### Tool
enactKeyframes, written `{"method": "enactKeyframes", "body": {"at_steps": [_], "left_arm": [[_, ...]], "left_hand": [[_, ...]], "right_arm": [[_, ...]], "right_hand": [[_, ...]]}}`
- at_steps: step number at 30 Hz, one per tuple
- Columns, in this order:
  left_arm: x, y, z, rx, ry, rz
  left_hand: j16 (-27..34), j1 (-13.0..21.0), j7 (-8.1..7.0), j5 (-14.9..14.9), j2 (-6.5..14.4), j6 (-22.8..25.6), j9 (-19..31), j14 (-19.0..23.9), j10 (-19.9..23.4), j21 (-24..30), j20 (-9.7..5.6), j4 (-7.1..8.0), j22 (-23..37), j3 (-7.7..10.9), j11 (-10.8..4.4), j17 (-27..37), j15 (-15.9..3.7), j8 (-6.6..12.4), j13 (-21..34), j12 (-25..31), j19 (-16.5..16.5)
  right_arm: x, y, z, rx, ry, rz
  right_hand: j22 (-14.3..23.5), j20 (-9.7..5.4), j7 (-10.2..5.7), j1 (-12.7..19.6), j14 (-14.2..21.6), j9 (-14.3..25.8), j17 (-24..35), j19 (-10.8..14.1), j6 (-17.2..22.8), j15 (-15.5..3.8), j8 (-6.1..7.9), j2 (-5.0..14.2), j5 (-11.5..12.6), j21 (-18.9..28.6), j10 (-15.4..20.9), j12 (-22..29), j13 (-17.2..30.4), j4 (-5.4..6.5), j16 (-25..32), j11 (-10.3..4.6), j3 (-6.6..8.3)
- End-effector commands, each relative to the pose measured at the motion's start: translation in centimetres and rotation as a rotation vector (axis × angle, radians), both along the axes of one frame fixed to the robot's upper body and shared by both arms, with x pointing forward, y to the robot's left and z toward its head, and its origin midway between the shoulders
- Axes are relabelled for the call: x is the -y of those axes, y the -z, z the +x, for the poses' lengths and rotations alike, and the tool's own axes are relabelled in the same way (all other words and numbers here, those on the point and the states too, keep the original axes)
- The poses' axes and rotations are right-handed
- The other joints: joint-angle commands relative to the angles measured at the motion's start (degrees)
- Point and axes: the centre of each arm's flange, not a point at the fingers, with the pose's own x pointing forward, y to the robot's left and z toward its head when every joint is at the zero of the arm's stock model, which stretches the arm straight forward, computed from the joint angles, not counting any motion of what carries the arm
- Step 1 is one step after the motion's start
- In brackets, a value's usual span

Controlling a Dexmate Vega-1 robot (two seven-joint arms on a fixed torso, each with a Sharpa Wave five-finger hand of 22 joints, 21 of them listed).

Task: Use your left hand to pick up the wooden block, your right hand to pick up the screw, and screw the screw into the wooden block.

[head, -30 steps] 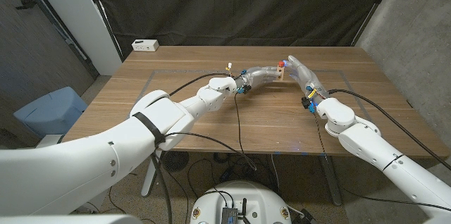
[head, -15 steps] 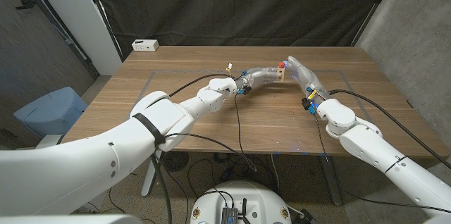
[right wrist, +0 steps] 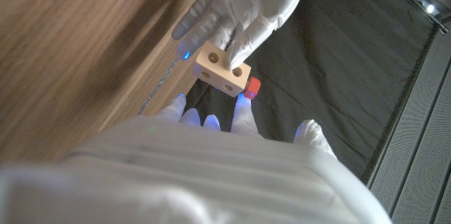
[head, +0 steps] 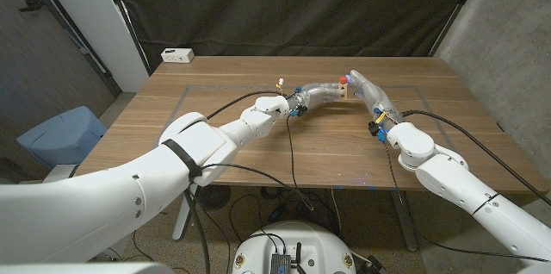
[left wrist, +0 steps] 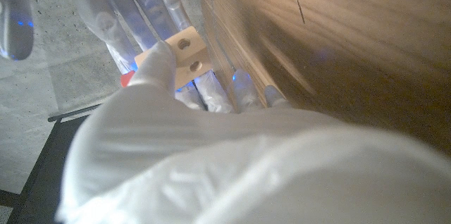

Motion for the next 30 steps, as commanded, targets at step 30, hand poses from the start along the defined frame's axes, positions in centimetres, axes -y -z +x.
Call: {"method": "enactKeyframes", "body": {"at_steps": [30], "left_arm": [[0.07, -0.15, 0.69, -0.046, -0.062, 0.014]], "left_hand": [[0.2, -0.6, 0.74, 0.3, 0.3, 0.9, 0.3, 0.2, 0.2, 0.4, -0.01, 0.13, 0.3, 0.34, 0.23, 0.2, -3.21, 0.50, 0.1, 0.4, -0.1]], "right_arm": [[-0.33, 0.44, -0.95, -0.007, 0.019, -0.028]], "right_hand": [[0.2, -0.02, -0.10, 0.1, -3.8, 0.2, 0.0, 0.4, 1.3, 0.28, 0.57, 0.24, 0.4, 0.4, -0.2, 0.4, 0.1, -0.14, 0.1, -0.21, 0.58]]}}
